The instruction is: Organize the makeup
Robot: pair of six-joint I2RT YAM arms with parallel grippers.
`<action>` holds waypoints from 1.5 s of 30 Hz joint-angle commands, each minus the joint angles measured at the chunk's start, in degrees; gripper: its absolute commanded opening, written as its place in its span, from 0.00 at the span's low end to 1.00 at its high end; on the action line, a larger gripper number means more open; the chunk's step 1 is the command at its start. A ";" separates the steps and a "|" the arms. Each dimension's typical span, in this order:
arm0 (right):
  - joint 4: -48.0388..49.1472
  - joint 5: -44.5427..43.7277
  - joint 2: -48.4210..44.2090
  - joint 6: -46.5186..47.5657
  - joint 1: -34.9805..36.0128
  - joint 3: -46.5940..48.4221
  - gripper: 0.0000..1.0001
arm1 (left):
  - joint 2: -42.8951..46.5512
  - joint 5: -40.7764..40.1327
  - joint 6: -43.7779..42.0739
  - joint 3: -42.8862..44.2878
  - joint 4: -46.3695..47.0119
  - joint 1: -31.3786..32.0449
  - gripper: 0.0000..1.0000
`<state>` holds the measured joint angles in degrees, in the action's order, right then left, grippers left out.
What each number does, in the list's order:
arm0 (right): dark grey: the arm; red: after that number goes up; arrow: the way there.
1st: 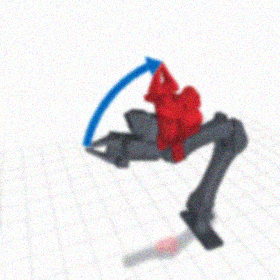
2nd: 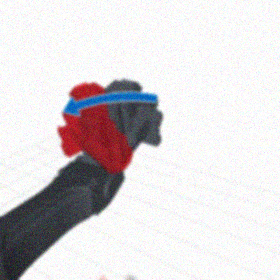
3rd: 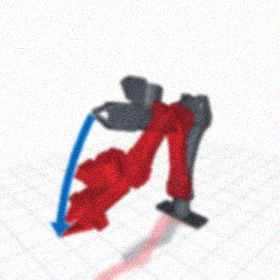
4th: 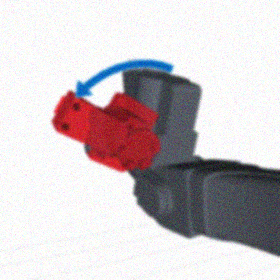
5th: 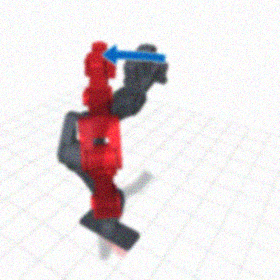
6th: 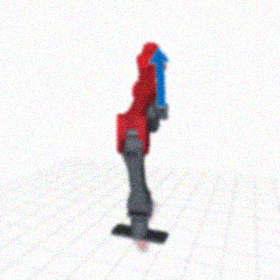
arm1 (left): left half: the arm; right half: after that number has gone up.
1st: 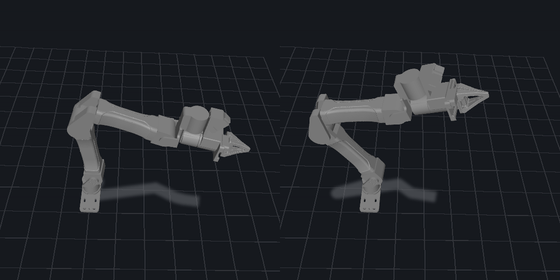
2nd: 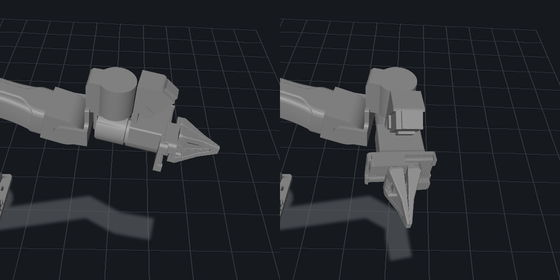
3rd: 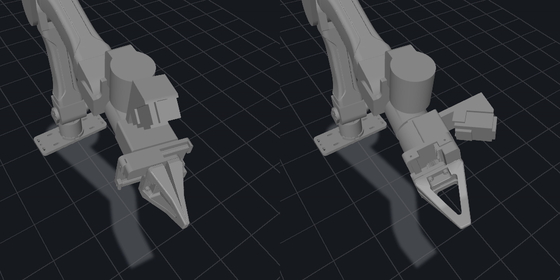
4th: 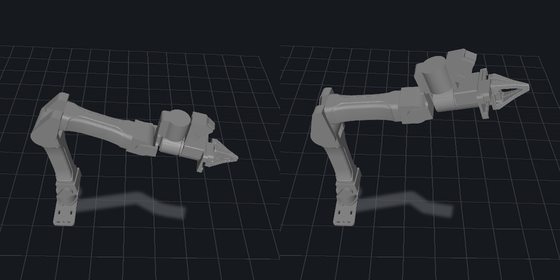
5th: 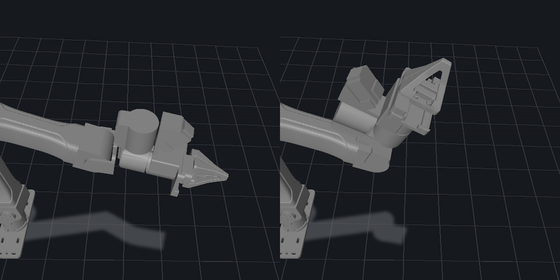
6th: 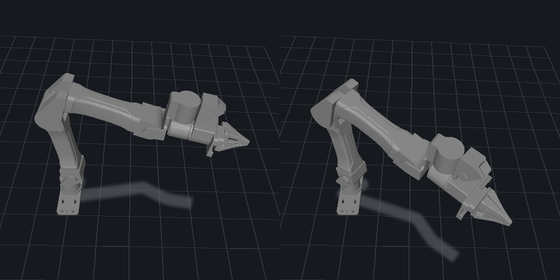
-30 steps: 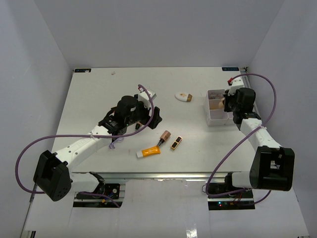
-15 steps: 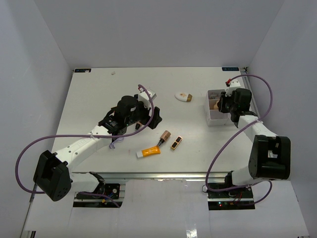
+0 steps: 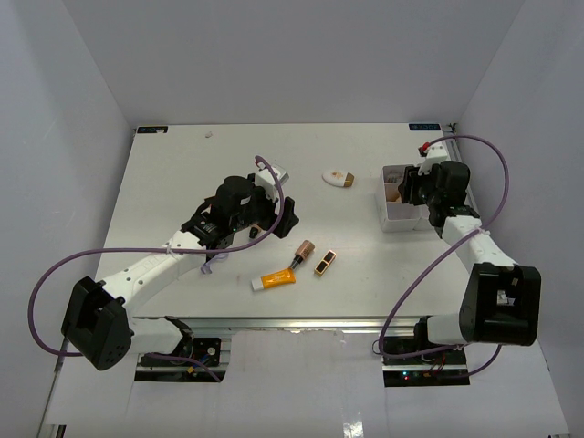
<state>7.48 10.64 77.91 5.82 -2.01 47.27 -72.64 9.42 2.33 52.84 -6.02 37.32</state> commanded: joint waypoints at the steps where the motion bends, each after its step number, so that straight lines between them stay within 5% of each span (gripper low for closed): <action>1: -0.08 1.98 -3.85 1.87 -0.69 1.66 0.53 | 1.93 0.69 -0.74 -0.46 -0.04 -0.06 0.98; 7: -6.44 17.43 -9.17 11.73 -2.12 0.98 0.67 | 2.31 0.74 -0.83 -0.46 0.03 -0.06 0.98; 12: -21.84 50.93 -10.37 33.41 -2.03 1.05 0.83 | 1.98 1.39 -0.83 -0.46 -0.07 -0.06 0.98; 15: -36.41 58.66 -8.36 50.32 -0.47 2.60 0.82 | 1.89 1.01 -0.83 -0.46 -0.07 -0.06 0.98; 20: -51.76 53.38 -4.26 68.78 8.09 5.29 0.85 | 1.89 0.37 -0.89 -0.51 -0.19 -0.06 0.98; 26: -54.34 40.70 -4.34 86.69 22.08 1.65 0.93 | 1.55 -0.08 -0.91 -0.46 -0.37 -0.06 0.98; 35: -50.10 23.48 1.62 87.34 35.67 5.20 0.88 | 0.57 -5.45 -0.48 0.07 -1.62 -0.14 0.98; 45: -49.84 18.56 13.23 86.39 40.86 14.30 0.78 | -0.68 -12.35 3.46 1.37 -3.65 -4.66 0.98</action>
<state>-42.65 31.43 88.43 91.74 38.03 57.02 -74.18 -0.10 3.82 52.86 -8.95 34.81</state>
